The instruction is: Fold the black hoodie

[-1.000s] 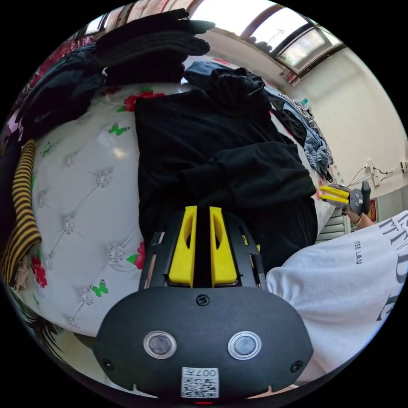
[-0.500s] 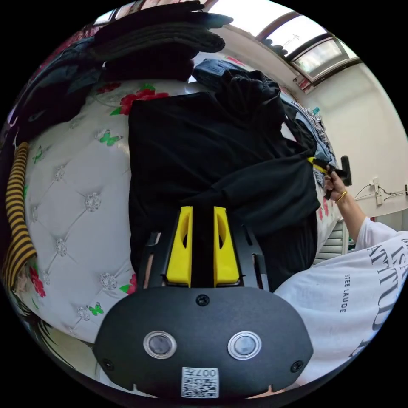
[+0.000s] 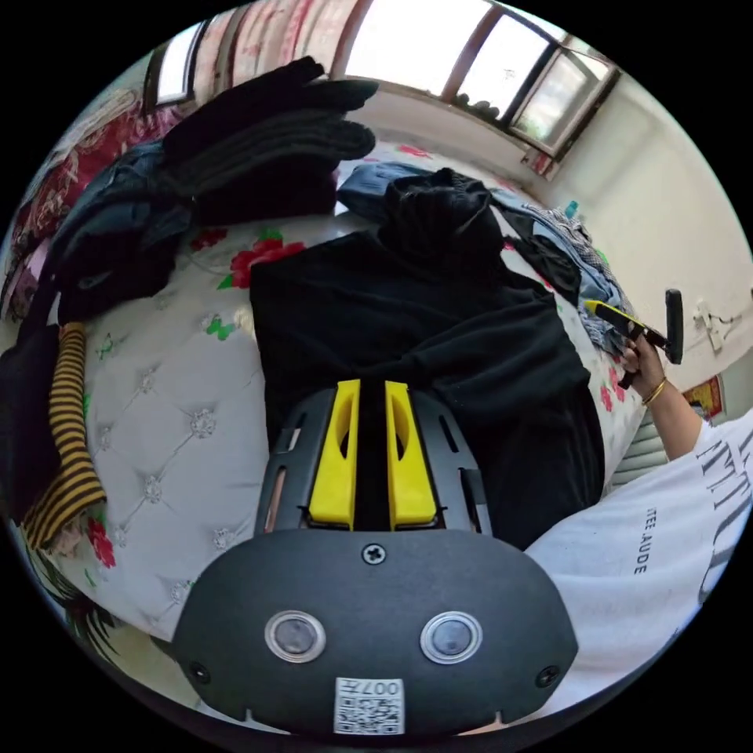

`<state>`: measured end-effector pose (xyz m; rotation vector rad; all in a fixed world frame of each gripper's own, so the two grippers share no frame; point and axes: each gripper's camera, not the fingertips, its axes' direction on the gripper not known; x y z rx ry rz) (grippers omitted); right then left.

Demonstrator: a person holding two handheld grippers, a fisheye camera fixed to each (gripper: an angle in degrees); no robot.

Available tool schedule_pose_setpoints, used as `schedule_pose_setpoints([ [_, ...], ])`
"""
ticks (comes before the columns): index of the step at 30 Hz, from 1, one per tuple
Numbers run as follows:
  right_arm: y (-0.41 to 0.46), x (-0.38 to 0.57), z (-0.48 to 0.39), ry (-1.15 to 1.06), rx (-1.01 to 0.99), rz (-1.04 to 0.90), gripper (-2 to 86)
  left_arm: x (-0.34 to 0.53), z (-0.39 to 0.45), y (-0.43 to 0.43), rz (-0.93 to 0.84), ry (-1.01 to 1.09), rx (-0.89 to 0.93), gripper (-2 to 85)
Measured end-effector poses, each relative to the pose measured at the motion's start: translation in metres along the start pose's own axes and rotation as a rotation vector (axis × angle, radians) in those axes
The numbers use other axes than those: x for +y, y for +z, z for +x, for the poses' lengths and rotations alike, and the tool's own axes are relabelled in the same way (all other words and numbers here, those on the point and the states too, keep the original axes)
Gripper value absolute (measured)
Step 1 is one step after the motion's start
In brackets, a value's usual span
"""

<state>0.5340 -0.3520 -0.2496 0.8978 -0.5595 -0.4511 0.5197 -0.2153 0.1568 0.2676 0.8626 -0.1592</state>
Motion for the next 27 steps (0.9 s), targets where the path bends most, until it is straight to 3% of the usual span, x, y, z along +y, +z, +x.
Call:
schedule_pose_setpoints([
  [2,0.017,0.025,-0.051,-0.138,-0.079,-0.121,3.3,0.004,0.014,0.013,-0.059,0.071,0.041,5.5],
  [5,0.071,0.063,-0.077,-0.106,-0.063,-0.369,3.1,0.015,0.024,0.054,-0.204,0.113,0.017,5.3],
  [7,0.042,0.07,-0.071,-0.028,-0.049,-0.24,3.7,0.022,0.016,0.041,-0.154,0.045,0.05,5.1],
  [11,-0.033,0.098,-0.038,0.063,-0.08,-0.158,5.7,0.069,-0.007,-0.014,-0.034,-0.028,0.043,6.0],
  [17,-0.118,0.23,0.023,0.279,-0.077,-0.183,8.5,0.195,-0.058,-0.06,-0.117,-0.169,-0.083,9.5],
  [23,-0.121,0.347,0.023,0.382,-0.124,-0.323,10.5,0.292,-0.084,-0.056,-0.334,-0.243,-0.096,13.9],
  [27,-0.092,0.359,0.016,0.331,-0.146,-0.396,9.8,0.303,-0.08,-0.038,-0.283,-0.193,0.01,14.3],
])
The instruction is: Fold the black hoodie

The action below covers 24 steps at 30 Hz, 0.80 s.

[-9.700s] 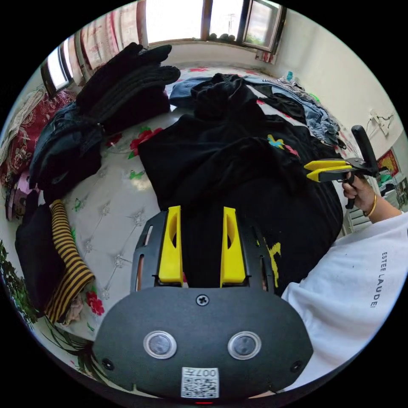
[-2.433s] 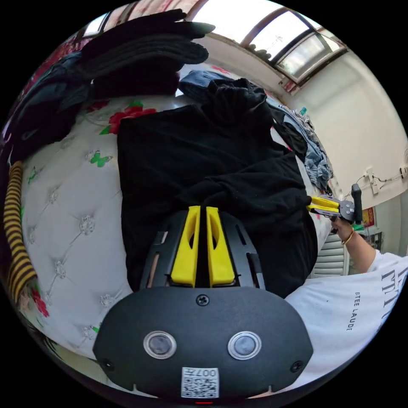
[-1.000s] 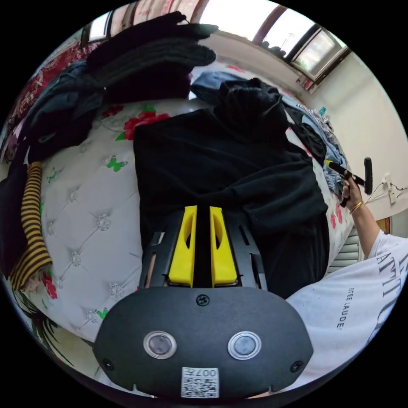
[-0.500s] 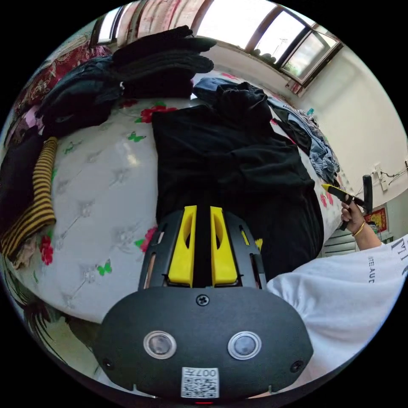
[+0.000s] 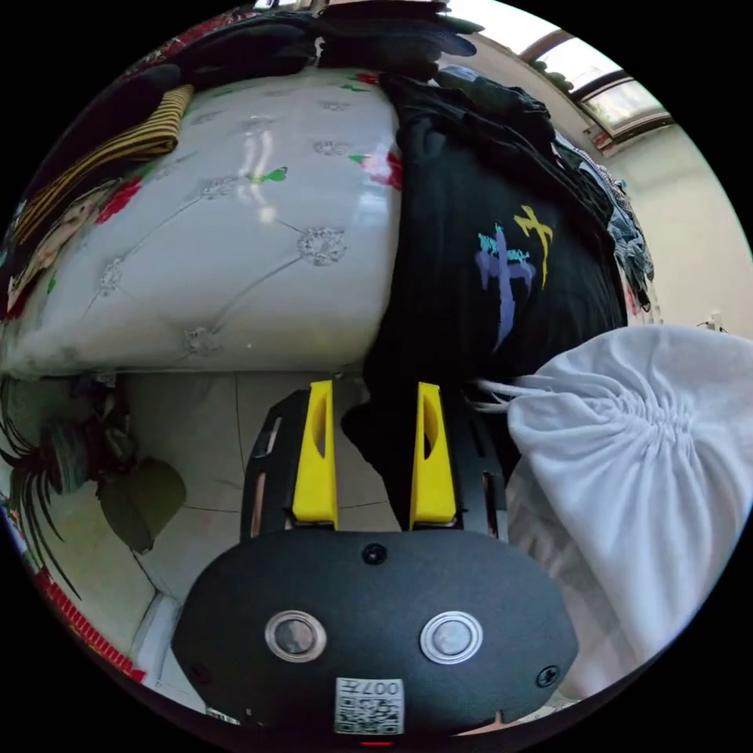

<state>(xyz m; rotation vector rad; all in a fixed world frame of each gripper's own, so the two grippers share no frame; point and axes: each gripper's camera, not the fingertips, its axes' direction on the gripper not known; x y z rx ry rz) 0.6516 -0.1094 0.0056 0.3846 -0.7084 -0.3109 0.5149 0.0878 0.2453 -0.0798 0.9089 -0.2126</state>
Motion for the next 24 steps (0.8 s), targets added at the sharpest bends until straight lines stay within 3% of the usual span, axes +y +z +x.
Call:
schedule_pose_setpoints([
  [5,0.032,-0.036,-0.003,-0.056,-0.001,-0.145,4.0,-0.036,0.001,0.048,-0.109,0.051,0.109,7.1],
  [9,0.006,-0.044,-0.008,-0.134,-0.02,-0.166,0.7,-0.04,0.0,0.015,-0.154,0.229,0.166,3.2],
  [13,-0.079,-0.044,-0.008,-0.22,-0.211,-0.028,0.0,-0.05,-0.019,-0.063,0.0,0.335,0.41,2.6],
  [17,-0.166,-0.076,0.006,-0.183,-0.381,0.278,0.1,-0.107,-0.054,-0.101,0.247,0.241,0.552,3.9],
  [20,-0.172,-0.112,0.012,-0.13,-0.362,0.341,0.7,-0.149,-0.065,-0.088,0.315,0.129,0.546,6.6],
  [24,-0.152,-0.136,0.024,-0.03,-0.38,0.315,2.0,-0.16,-0.064,-0.073,0.258,0.061,0.521,9.8],
])
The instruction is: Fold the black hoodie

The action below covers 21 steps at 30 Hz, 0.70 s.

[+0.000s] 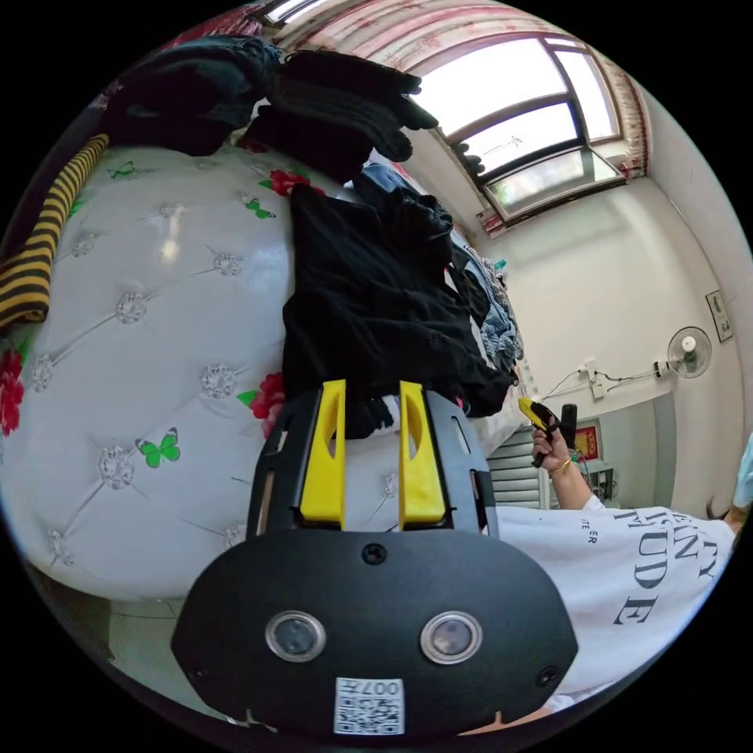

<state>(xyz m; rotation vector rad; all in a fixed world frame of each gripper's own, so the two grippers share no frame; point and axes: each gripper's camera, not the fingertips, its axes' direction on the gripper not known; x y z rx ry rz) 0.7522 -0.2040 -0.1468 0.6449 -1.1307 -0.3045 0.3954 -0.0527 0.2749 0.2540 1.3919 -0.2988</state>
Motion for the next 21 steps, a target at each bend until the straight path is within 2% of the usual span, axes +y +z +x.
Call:
schedule_pose_setpoints([
  [3,0.0,0.0,0.017,0.047,-0.017,0.034,3.4,0.014,0.002,-0.003,-0.021,-0.001,-0.088,10.9],
  [5,-0.003,-0.005,0.023,0.045,0.006,0.055,4.2,0.019,0.013,-0.01,-0.021,0.06,-0.216,11.1],
  [8,0.005,-0.026,0.018,0.013,0.087,-0.011,5.2,0.009,0.022,-0.016,-0.009,0.109,-0.303,11.6],
  [12,0.035,-0.05,0.03,0.036,0.231,-0.123,4.5,-0.023,0.011,0.001,-0.06,0.069,-0.207,11.3],
  [14,0.056,-0.064,0.046,0.067,0.159,-0.193,2.2,-0.042,-0.003,0.027,-0.147,0.02,-0.191,3.7],
  [18,0.049,-0.077,0.045,0.006,0.038,-0.179,0.5,-0.055,-0.003,0.025,-0.211,0.066,-0.141,0.7],
  [21,0.004,-0.085,0.044,-0.018,-0.155,-0.03,0.2,-0.063,-0.001,-0.012,-0.178,0.106,0.075,0.0],
])
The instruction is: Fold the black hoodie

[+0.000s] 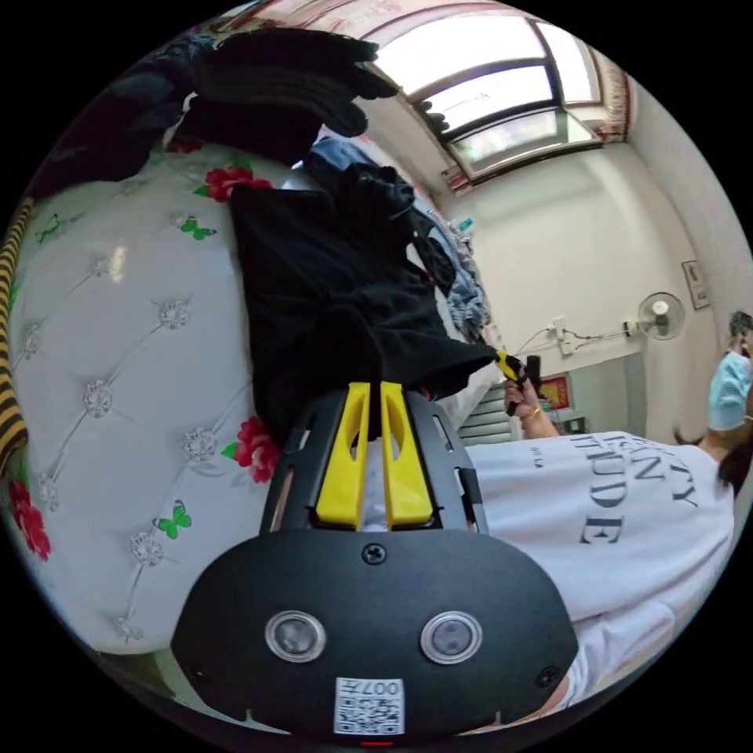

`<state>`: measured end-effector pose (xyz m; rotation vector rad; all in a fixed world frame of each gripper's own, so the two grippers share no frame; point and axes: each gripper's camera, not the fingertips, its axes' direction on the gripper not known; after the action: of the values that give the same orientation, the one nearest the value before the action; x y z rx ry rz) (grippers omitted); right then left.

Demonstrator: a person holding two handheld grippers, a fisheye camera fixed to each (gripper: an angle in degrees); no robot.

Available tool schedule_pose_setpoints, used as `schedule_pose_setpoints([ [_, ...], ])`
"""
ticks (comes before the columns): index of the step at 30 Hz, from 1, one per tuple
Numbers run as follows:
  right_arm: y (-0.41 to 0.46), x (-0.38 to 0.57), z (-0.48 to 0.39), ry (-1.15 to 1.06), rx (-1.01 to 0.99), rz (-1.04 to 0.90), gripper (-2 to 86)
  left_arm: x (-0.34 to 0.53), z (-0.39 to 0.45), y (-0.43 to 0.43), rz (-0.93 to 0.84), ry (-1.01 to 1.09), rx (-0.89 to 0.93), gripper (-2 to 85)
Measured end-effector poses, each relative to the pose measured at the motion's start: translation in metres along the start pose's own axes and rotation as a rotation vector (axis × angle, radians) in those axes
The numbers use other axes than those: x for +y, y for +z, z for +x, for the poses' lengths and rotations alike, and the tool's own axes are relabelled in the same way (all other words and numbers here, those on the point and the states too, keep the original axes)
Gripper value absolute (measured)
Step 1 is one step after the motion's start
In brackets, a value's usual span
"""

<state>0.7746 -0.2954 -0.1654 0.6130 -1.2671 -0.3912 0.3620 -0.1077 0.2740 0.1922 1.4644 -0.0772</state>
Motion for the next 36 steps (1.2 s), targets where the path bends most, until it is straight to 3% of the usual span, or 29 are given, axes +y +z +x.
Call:
schedule_pose_setpoints([
  [2,-0.029,-0.015,-0.003,-0.009,-0.088,0.095,0.0,-0.01,-0.004,-0.032,0.072,0.024,0.175,-0.2],
  [6,-0.038,-0.06,-0.001,-0.028,-0.118,0.167,0.1,-0.054,-0.02,-0.048,0.169,-0.007,0.275,0.1],
  [9,-0.015,-0.113,0.014,0.009,-0.041,0.206,0.6,-0.098,-0.053,-0.025,0.257,-0.186,0.246,1.3],
  [10,0.003,-0.135,0.025,0.054,0.028,0.209,1.0,-0.107,-0.074,-0.009,0.314,-0.331,0.23,2.7],
  [13,0.059,-0.18,0.061,0.202,0.192,0.131,2.4,-0.113,-0.103,0.025,0.417,-0.575,0.219,7.2],
  [15,0.078,-0.191,0.068,0.214,0.24,0.152,3.0,-0.119,-0.093,0.03,0.435,-0.53,0.159,8.2],
  [19,0.109,-0.218,0.053,0.064,0.343,0.201,3.9,-0.144,-0.046,0.034,0.343,-0.238,-0.169,11.3],
  [24,0.179,-0.276,0.042,-0.057,0.345,0.113,4.6,-0.193,0.005,0.095,0.103,0.169,-0.324,13.5],
  [26,0.221,-0.308,0.028,-0.125,0.344,0.083,5.1,-0.212,0.034,0.144,-0.045,0.375,-0.483,12.6],
  [28,0.254,-0.33,0.017,-0.169,0.347,0.053,5.4,-0.224,0.041,0.18,-0.173,0.448,-0.605,10.6],
  [30,0.282,-0.346,0.006,-0.206,0.348,0.02,5.7,-0.235,0.043,0.194,-0.213,0.476,-0.624,6.9],
  [33,0.313,-0.343,-0.023,-0.353,0.267,-0.041,6.1,-0.253,0.037,0.173,-0.115,0.389,-0.579,2.5],
  [36,0.335,-0.295,-0.047,-0.585,0.141,-0.261,6.8,-0.265,0.003,0.142,-0.019,0.199,-0.349,1.1],
])
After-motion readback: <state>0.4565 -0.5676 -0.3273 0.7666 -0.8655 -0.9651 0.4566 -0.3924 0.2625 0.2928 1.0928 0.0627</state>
